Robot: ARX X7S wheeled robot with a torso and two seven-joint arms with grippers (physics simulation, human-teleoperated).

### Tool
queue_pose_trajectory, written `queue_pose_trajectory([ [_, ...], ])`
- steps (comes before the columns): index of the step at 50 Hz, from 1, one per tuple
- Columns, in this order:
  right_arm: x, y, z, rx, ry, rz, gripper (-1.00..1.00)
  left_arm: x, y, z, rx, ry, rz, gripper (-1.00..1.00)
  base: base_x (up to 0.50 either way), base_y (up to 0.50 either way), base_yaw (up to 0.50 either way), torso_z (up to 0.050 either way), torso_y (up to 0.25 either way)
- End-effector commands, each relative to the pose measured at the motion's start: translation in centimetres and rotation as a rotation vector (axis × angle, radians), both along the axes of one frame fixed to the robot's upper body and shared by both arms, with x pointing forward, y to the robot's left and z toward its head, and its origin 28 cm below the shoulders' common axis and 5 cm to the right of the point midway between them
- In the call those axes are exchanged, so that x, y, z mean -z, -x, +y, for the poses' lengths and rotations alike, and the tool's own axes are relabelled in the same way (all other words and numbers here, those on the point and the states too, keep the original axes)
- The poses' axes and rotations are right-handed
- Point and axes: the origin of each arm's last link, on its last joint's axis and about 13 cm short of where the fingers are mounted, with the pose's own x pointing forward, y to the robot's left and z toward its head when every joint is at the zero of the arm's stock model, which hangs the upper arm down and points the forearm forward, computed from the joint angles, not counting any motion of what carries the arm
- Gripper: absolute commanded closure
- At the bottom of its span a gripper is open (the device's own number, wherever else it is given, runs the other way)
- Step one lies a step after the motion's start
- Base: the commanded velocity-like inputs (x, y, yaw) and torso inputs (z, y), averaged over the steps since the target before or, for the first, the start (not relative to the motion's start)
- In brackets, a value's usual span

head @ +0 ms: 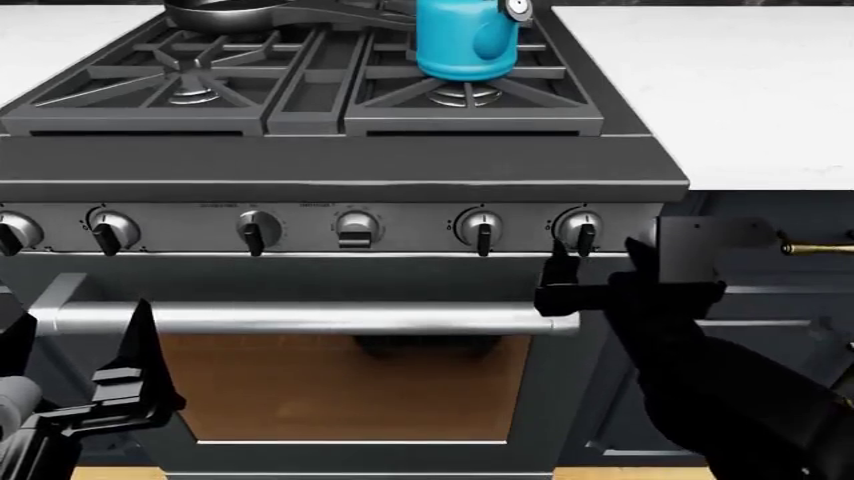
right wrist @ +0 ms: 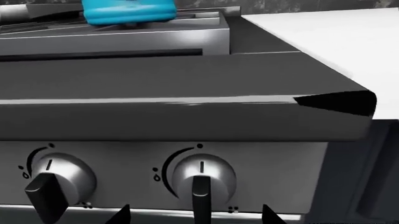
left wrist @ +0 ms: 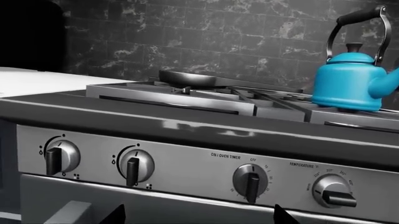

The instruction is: Pick the kettle from the counter and place it on a stove burner. Then turn the burner on.

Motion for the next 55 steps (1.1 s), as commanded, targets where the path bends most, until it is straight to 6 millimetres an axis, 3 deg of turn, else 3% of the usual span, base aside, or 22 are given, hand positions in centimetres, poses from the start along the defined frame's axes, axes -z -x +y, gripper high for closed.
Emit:
queue_pose_trajectory([
  [1,0.3,-0.6,0.1,0.003,-0.004,0.015,-1.00,0.1,0.0,0.0,0.001,0.001,0.004,-1.00,0.00,0.00,0.00,0.000,0.000],
  [43,1.0,-1.8,0.3,0.011,-0.004,0.037,-1.00,0.5,-0.1,0.2,-0.006,0.005,0.013,-1.00,0.00,0.00,0.00,0.000,0.000],
  [44,1.0,-1.8,0.3,0.015,0.000,0.036,1.00,0.5,-0.1,0.1,-0.004,0.007,0.013,-1.00,0.00,0.00,0.00,0.000,0.000],
  [55,1.0,-1.9,0.3,0.008,0.002,0.032,1.00,0.5,-0.2,0.1,-0.003,0.009,0.015,-1.00,0.00,0.00,0.00,0.000,0.000],
])
